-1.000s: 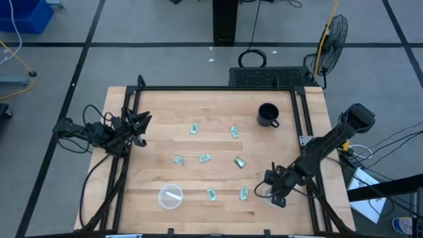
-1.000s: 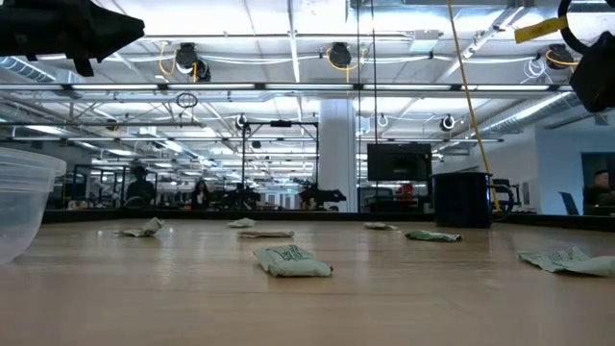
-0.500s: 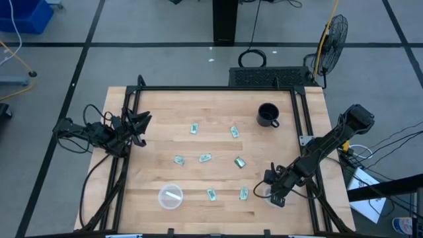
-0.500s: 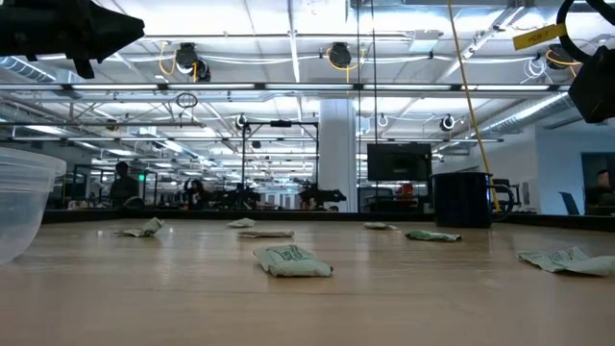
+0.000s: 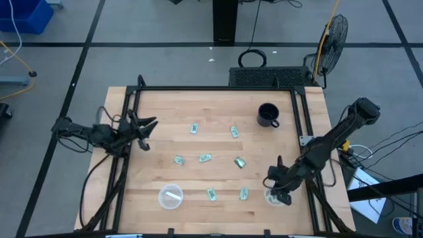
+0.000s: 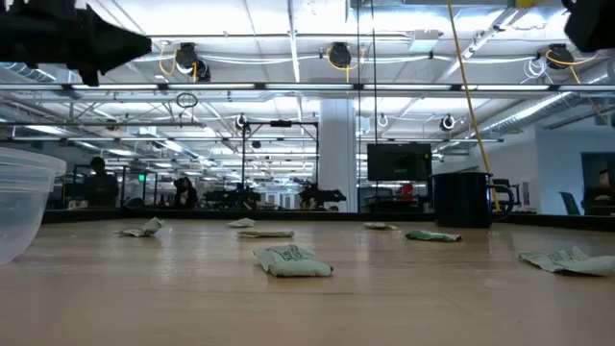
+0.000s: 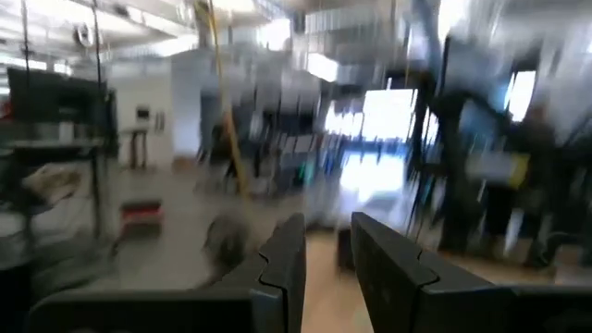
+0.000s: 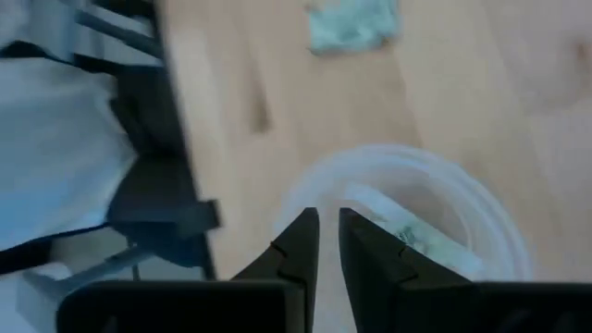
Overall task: Pick and place Stevia / Truvia into bins
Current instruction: Put the stevia packet into the left transparent container
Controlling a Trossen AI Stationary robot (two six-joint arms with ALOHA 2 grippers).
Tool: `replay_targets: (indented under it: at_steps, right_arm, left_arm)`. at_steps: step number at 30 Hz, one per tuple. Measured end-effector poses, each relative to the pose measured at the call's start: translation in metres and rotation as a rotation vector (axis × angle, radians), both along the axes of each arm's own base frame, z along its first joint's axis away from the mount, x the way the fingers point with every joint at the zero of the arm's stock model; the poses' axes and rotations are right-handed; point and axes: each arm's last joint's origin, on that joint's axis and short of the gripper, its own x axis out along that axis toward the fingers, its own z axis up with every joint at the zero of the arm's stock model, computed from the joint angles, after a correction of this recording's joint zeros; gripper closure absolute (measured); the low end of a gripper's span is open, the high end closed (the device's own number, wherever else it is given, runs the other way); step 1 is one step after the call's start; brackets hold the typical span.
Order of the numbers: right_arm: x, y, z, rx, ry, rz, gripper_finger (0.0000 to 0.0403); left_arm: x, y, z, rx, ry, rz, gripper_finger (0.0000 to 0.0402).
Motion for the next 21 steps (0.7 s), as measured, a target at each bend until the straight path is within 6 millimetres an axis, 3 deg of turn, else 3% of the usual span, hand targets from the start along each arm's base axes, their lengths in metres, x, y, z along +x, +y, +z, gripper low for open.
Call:
replay_targets:
  at_steps: [5, 11, 15, 21]
  right_arm:
    - [-0.006, -0.014, 0.023, -0.182, -0.301, 0.05, 0.0375]
    - [-0.009, -0.031, 0.041, -0.587, -0.568, 0.01, 0.0376]
    - [-0.008, -0.043, 0.039, -0.775, -0.614, -0.086, 0.0376]
    - [-0.002, -0.056, 0.026, -0.906, -0.635, -0.231, 0.0376]
  left_arm:
    - [0.012, -0.001, 0.009, -0.109, 0.265, 0.069, 0.0309]
    - [0.046, -0.005, 0.022, -0.212, 0.504, 0.045, 0.0309]
    - [0.075, -0.004, 0.006, -0.261, 0.693, -0.004, 0.0309]
    - [0.104, 0.018, -0.024, -0.301, 0.824, 0.143, 0.0309]
